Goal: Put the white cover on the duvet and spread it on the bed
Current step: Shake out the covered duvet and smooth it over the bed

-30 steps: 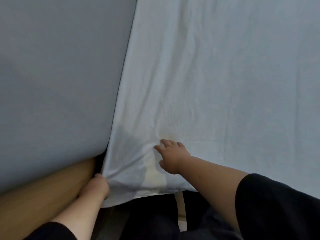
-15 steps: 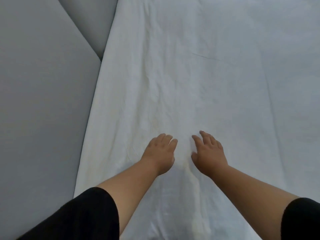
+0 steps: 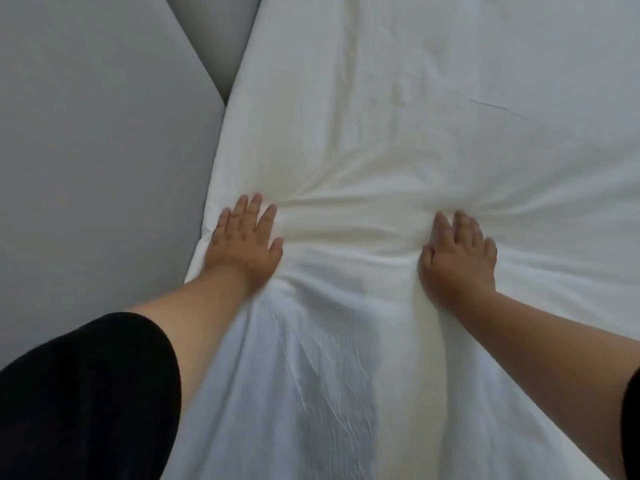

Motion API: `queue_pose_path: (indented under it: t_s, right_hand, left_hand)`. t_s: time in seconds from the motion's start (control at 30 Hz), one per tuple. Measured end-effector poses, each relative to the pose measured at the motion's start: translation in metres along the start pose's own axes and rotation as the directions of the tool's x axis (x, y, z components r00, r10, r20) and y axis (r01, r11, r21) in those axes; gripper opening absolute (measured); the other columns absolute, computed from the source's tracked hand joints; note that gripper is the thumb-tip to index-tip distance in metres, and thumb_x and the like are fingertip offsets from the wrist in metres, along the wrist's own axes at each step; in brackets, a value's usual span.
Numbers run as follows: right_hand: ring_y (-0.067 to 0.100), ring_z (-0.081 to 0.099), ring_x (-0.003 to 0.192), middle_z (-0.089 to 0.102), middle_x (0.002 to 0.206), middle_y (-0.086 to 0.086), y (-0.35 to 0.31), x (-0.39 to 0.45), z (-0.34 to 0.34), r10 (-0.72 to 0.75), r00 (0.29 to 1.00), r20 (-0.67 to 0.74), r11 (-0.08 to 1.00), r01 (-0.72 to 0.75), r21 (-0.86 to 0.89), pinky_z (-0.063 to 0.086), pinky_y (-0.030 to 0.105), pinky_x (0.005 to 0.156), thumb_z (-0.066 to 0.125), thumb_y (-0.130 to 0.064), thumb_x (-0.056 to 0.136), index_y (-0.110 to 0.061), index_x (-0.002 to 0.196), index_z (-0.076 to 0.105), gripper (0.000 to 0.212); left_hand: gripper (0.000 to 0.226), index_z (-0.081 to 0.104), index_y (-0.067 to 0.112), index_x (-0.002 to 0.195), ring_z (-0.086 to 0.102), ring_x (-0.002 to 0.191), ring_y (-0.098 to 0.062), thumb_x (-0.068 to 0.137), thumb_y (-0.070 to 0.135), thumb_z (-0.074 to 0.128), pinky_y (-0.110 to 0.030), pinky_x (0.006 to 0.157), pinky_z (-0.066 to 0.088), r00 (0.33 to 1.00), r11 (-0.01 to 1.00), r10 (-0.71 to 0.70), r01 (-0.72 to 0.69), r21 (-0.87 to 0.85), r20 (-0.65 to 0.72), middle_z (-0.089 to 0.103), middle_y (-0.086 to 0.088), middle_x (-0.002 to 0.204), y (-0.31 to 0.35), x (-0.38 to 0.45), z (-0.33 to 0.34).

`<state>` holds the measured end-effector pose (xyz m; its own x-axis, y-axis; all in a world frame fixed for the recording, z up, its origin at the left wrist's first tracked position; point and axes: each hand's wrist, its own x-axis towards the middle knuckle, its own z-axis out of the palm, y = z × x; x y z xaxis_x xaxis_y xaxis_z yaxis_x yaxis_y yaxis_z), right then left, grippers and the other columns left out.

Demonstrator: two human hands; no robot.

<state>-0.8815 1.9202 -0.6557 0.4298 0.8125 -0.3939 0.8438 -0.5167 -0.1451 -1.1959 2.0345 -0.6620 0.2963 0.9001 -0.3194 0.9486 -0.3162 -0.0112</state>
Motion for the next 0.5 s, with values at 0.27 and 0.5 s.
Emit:
queue_pose_path:
  t_s: [0.27,0.5]
  right_hand:
    - [0.026,-0.014,0.154,-0.012,0.168,0.005,-0.244,0.047,0.019,-0.502,0.855,0.132,0.848,0.517,-0.119,-0.008,0.058,0.121,0.021,-0.046,0.103,-0.027,0.16,-0.003,0.065]
    - [0.032,-0.01,0.154,0.004,0.169,-0.002,-0.331,-0.002,0.066,-0.693,0.567,0.444,0.449,0.822,-0.35,-0.016,0.076,0.105,0.032,-0.055,0.097,-0.036,0.16,0.01,0.069]
  left_hand:
    - [0.074,0.044,-0.001,0.146,0.049,0.129,-0.05,0.093,0.05,0.032,-0.056,0.111,0.037,0.914,0.838,-0.406,0.378,-0.394,0.013,0.045,-0.034,0.144,-0.033,-0.102,0.063]
    - [0.09,0.031,0.002,0.154,0.025,0.149,-0.037,0.089,0.062,0.01,-0.036,0.124,0.007,0.8,0.689,-0.582,0.582,-0.431,0.149,0.029,-0.026,0.158,-0.046,-0.171,0.1]
